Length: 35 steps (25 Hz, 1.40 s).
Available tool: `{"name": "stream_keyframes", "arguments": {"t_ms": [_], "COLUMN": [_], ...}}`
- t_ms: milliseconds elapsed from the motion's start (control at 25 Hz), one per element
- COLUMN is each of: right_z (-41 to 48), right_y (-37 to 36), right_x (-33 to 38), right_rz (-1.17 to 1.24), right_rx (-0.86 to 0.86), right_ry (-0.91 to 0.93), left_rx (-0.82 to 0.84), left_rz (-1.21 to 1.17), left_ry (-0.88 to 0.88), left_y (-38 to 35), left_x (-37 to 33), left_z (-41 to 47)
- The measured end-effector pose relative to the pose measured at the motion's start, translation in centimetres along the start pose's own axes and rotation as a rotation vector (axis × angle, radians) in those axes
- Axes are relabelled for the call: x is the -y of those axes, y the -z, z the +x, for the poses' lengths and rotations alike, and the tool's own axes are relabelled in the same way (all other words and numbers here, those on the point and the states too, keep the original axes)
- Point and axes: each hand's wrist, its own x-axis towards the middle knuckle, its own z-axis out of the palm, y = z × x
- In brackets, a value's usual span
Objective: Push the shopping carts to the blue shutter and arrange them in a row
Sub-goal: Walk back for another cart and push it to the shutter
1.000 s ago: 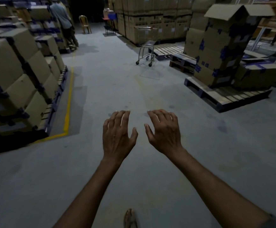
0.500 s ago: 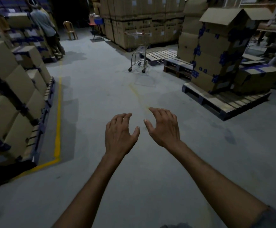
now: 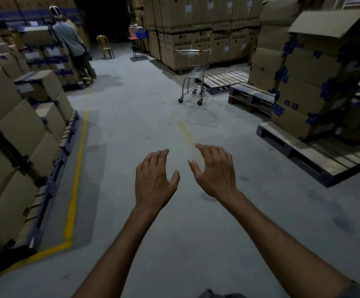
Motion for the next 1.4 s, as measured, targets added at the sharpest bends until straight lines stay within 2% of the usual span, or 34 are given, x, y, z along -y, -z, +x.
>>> {"name": "stream_keyframes", "arguments": {"t_ms": [240,400,760,1120,1400], "right_z": [10.6,16.4,35.7,54.0,68.6], "right_y": [-6.6,-12.4,-27.9,-40.0,-50.4], "right_x": [-4.0,-6.5,-10.2,-13.7,-20.4], "right_rz": [-0.079,-0.102,-0.160,-0.148,-0.198], "right_rx": [0.000,0.024,0.058,0.014,-0.016], "right_ry": [0.078,0.062,-0.001,-0.044,0.036], "left_rx": [0.023,0.036,0.132,0.071,0.059], "left_rz": [0.084,0.054,-0.054,-0.040,0.080], "left_ry": [-0.063,-0.087,-0.062,-0.123,-0.217], "left_y": [-6.9,-12.4,-25.0,-34.7,-45.2], "left_x": [2.2,4.3,14.2,21.0,23.3], "left_z": [11.4,18.6,40.5,59.2,74.8]}}
